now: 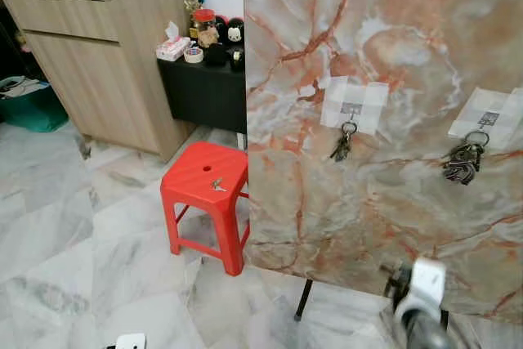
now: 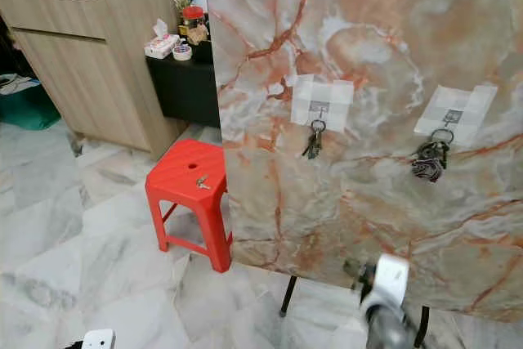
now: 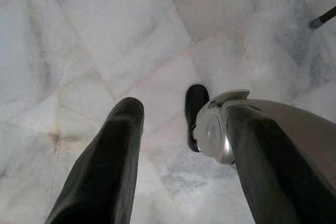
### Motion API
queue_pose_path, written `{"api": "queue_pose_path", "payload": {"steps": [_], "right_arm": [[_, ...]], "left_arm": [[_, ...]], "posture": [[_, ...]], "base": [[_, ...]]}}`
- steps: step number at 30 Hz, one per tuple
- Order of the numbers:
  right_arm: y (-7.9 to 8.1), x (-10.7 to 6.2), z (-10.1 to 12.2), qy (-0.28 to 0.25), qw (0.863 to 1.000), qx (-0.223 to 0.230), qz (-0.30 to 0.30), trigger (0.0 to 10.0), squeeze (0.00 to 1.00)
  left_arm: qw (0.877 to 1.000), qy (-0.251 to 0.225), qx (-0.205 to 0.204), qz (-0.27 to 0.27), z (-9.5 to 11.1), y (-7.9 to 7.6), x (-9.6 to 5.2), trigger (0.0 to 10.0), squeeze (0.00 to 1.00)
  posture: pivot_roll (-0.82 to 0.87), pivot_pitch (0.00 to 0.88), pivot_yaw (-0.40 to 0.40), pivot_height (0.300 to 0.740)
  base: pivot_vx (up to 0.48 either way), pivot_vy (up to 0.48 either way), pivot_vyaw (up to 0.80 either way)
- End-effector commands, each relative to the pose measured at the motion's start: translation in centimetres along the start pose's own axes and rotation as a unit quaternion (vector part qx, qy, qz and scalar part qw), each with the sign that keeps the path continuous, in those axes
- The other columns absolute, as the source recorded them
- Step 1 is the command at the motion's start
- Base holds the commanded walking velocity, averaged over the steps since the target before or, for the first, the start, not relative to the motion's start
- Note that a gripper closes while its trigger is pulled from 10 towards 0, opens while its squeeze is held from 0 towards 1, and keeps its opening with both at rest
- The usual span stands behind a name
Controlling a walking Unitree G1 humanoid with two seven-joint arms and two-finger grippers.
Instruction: Hang keys on a hook
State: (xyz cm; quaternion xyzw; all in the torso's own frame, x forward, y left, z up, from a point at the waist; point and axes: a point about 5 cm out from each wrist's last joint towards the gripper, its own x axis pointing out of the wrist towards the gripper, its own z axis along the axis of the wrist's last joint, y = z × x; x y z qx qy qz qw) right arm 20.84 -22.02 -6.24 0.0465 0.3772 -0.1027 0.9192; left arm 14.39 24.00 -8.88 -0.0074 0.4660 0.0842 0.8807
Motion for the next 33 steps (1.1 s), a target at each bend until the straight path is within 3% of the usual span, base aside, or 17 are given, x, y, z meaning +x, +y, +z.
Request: {"api": "queue_pose_path", "payload": {"steps": [1,3,6,11,21,33], "right_arm": [[0.8,-0.4,-2.1,0.048,0.997,-0.047,0.029,10.0,0.00],[0.9,-0.6,-3.1,0.068,0.997,-0.037,0.025,10.0,0.00],[1.0,-0.9,-4.0,0.079,0.997,0.019,0.002,10.0,0.00],[0.7,-1.3,-5.1,0.099,0.993,0.056,-0.017,10.0,0.00],[-2.5,-1.5,-4.8,0.106,0.992,0.063,-0.039,10.0,0.00],[-2.2,-1.8,-5.8,0.121,0.990,0.067,-0.036,10.0,0.00]], "left_arm": [[1.000,0.007,0.009,0.005,-0.4,0.7,-0.2,10.0,0.00],[1.000,0.007,0.006,0.007,-0.4,0.8,-0.2,10.0,0.00],[1.000,0.007,0.008,0.007,-0.4,0.9,-0.2,10.0,0.00],[1.000,0.012,0.006,0.006,-0.4,0.9,-0.2,10.0,0.00],[1.000,0.002,0.005,0.003,0.6,0.8,0.0,10.0,0.00],[1.000,-0.004,0.009,0.006,1.5,1.3,0.2,10.0,0.00]], "posture": [[0.00,0.000,-0.005,0.709],[0.00,0.000,-0.004,0.709],[-0.01,0.000,0.003,0.709],[-0.02,0.000,0.007,0.709],[0.00,0.000,-0.005,0.709],[0.00,0.000,-0.001,0.709]], "base": [[0.000,0.000,0.00],[0.000,0.000,0.00],[0.000,0.000,0.00],[0.000,0.000,0.00],[0.000,0.427,0.00],[0.000,0.480,0.00]]}}
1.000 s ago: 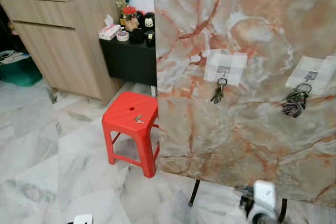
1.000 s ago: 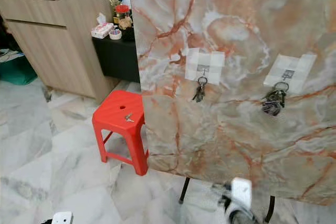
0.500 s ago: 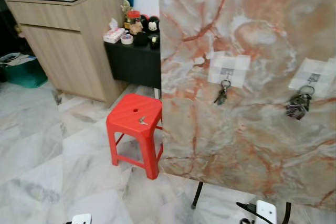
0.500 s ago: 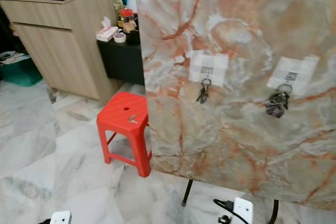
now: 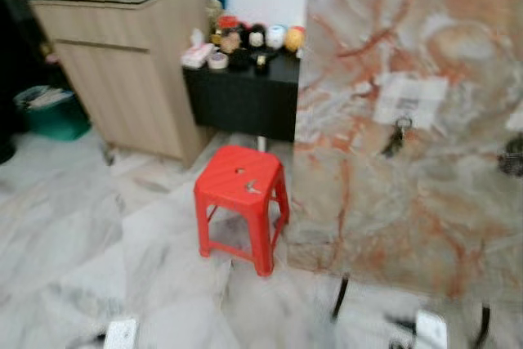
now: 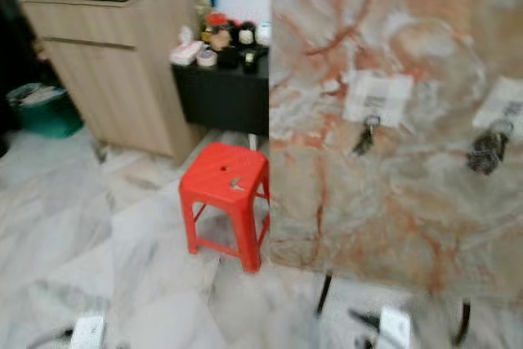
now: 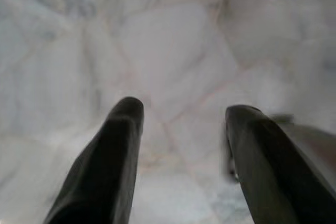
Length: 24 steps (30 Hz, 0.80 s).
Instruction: Hang keys on a hook
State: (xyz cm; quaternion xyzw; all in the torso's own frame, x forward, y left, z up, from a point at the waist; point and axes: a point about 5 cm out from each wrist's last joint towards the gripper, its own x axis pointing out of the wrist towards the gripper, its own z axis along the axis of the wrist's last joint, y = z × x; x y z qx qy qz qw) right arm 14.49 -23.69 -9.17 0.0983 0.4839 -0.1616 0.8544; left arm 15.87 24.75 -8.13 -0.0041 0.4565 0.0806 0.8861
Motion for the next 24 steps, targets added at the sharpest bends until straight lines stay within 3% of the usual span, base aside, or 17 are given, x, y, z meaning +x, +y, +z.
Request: {"api": "queue_pose_path", "payload": {"steps": [1,9,24], "right_arm": [[1.1,0.1,0.2,-0.002,1.000,0.003,0.011,10.0,0.00],[1.2,0.1,-0.3,0.002,1.000,0.009,0.012,10.0,0.00],[-0.3,-0.2,-1.0,0.006,1.000,0.012,0.006,10.0,0.00]], "left_arm": [[1.000,0.008,0.007,0.009,-0.2,0.8,-0.2,10.0,0.00],[1.000,0.012,0.007,0.008,-0.8,0.8,-0.3,10.0,0.00],[1.000,0.010,0.008,0.002,-0.7,0.0,-0.2,10.0,0.00]], "posture": [[0.00,0.000,-0.001,0.709],[0.00,0.000,0.002,0.709],[0.01,0.000,0.002,0.709]], "base": [[0.000,0.480,0.00],[0.000,0.480,0.00],[0.000,0.480,0.00]]}}
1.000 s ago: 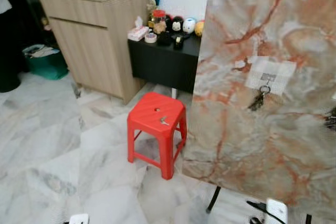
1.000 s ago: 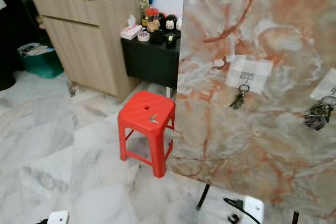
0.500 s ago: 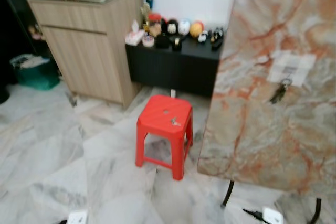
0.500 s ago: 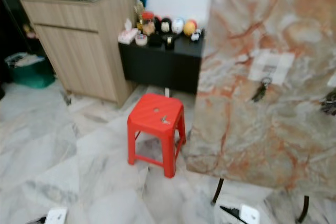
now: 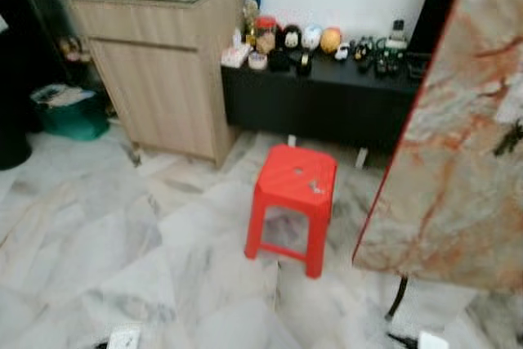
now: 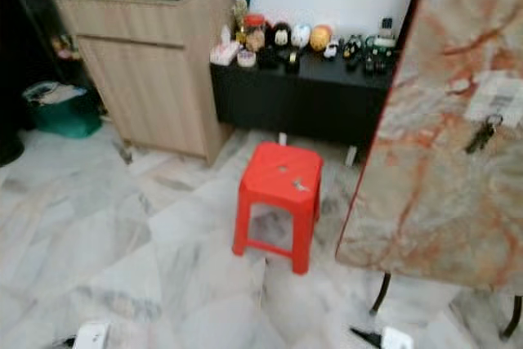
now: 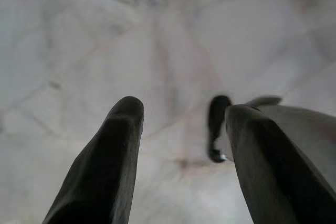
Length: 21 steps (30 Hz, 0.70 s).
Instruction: Hang keys on a hook
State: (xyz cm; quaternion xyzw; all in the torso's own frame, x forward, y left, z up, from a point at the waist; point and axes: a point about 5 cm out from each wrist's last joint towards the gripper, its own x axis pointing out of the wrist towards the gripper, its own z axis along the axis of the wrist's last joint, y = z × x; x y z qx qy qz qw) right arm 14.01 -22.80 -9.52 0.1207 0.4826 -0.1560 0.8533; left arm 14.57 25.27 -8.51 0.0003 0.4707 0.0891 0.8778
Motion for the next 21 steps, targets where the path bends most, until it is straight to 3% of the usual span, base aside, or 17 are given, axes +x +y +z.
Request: {"api": "queue_pose_path", "payload": {"steps": [1,4,12,21], "right_arm": [[-0.9,-0.1,-0.2,0.002,1.000,-0.005,-0.009,10.0,0.00],[-0.8,-0.1,-0.2,0.001,1.000,-0.004,-0.008,10.0,0.00],[1.0,-0.1,-1.0,0.007,1.000,-0.011,0.005,10.0,0.00],[0.9,0.0,-0.5,0.002,1.000,-0.007,0.006,10.0,0.00]], "left_arm": [[1.000,-0.006,0.007,-0.008,0.5,-0.7,0.2,10.0,0.00],[1.000,-0.008,0.007,-0.008,0.6,-0.8,0.2,10.0,0.00],[1.000,-0.011,0.007,-0.007,0.6,-0.6,0.2,10.0,0.00],[1.000,-0.005,-0.001,-0.012,-0.2,-0.1,-0.1,10.0,0.00]], "posture": [[0.01,0.000,0.002,0.709],[0.01,0.000,0.000,0.709],[0.01,0.000,0.002,0.709],[0.01,0.000,0.002,0.709]], "base": [[0.000,0.480,0.00],[0.000,0.421,0.00],[0.000,0.000,0.00],[0.000,0.000,0.00]]}}
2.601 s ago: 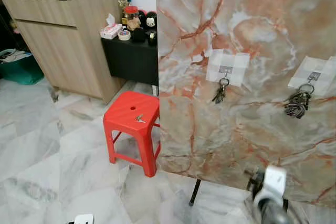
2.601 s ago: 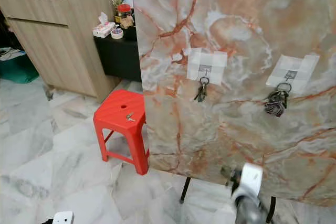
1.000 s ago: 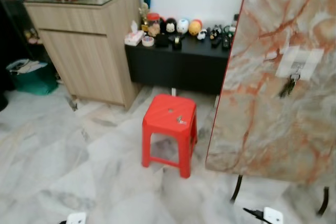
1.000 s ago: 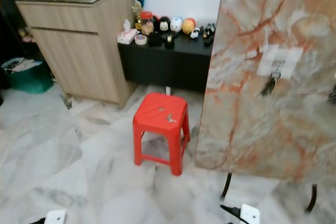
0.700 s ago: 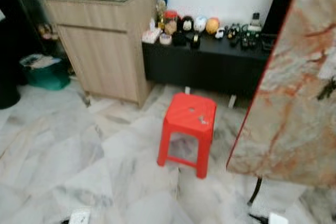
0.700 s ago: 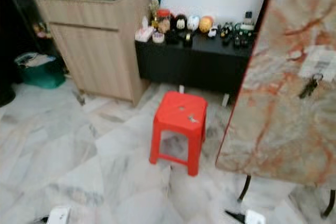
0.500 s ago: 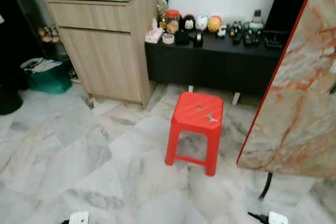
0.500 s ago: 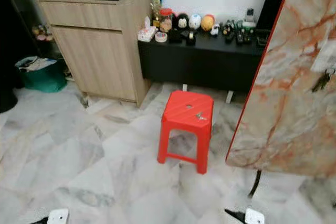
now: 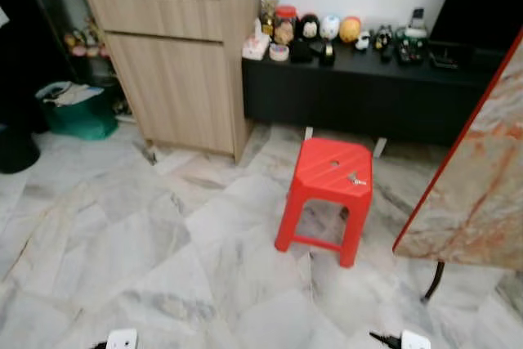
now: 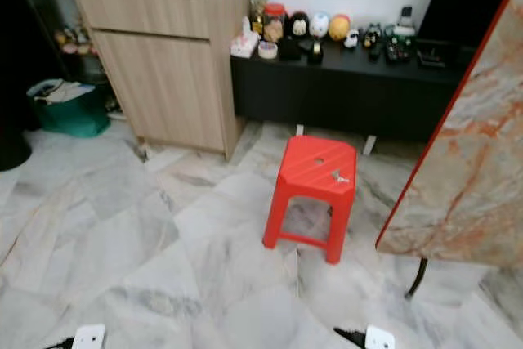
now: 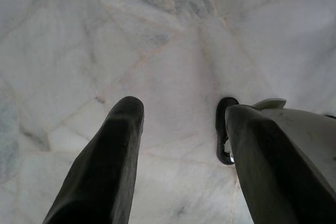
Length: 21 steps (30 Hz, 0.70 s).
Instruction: Hang keys on a hook
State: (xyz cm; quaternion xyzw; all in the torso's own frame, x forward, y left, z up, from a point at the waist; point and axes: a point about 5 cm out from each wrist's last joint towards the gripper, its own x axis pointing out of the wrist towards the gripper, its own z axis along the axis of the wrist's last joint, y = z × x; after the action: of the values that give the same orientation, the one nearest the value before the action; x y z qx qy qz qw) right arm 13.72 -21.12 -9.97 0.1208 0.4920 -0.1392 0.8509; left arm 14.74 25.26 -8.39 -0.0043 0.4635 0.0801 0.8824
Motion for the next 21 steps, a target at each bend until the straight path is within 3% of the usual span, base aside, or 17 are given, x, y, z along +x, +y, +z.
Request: {"api": "queue_pose_path", "payload": {"steps": [1,4,5,9,12,17,21], "right_arm": [[-0.9,0.0,0.8,-0.011,1.000,0.000,-0.009,10.0,0.00],[-1.7,-0.1,1.2,-0.013,1.000,-0.001,-0.013,10.0,0.00],[-2.1,-0.1,1.3,-0.015,1.000,-0.001,-0.013,10.0,0.00],[-2.2,-0.1,1.5,-0.016,1.000,-0.001,-0.011,10.0,0.00],[-1.8,-0.1,1.5,-0.017,1.000,0.000,-0.007,10.0,0.00],[0.7,0.2,1.4,-0.017,1.000,-0.007,0.007,10.0,0.00],[1.4,0.4,1.8,-0.020,1.000,-0.010,0.012,10.0,0.00]], "left_arm": [[1.000,0.004,-0.001,-0.001,-0.5,0.0,-0.1,10.0,0.00],[1.000,0.006,-0.001,-0.002,-0.6,-0.1,-0.1,10.0,0.00],[1.000,0.005,0.001,-0.008,-0.4,-1.2,0.1,10.0,0.00],[1.000,0.006,0.005,-0.014,-0.2,-2.2,0.3,10.0,0.00],[1.000,0.006,0.007,-0.018,-0.1,-2.7,0.4,10.0,0.00],[1.000,0.006,0.008,-0.016,-0.2,-2.0,0.3,10.0,0.00],[1.000,0.006,0.008,-0.016,-0.1,-1.9,0.3,10.0,0.00]], "posture": [[0.01,0.000,0.000,0.709],[0.01,0.000,0.000,0.709],[0.01,0.000,0.000,0.709],[0.01,0.000,0.002,0.709],[0.01,0.000,0.003,0.709],[0.01,0.000,0.007,0.709],[0.00,0.000,0.012,0.709]], "base": [[0.247,0.000,0.00],[0.081,0.000,0.00],[0.000,0.000,0.00],[0.000,0.000,0.00],[0.000,0.000,0.00],[0.000,0.000,0.00],[0.000,0.000,0.00]]}}
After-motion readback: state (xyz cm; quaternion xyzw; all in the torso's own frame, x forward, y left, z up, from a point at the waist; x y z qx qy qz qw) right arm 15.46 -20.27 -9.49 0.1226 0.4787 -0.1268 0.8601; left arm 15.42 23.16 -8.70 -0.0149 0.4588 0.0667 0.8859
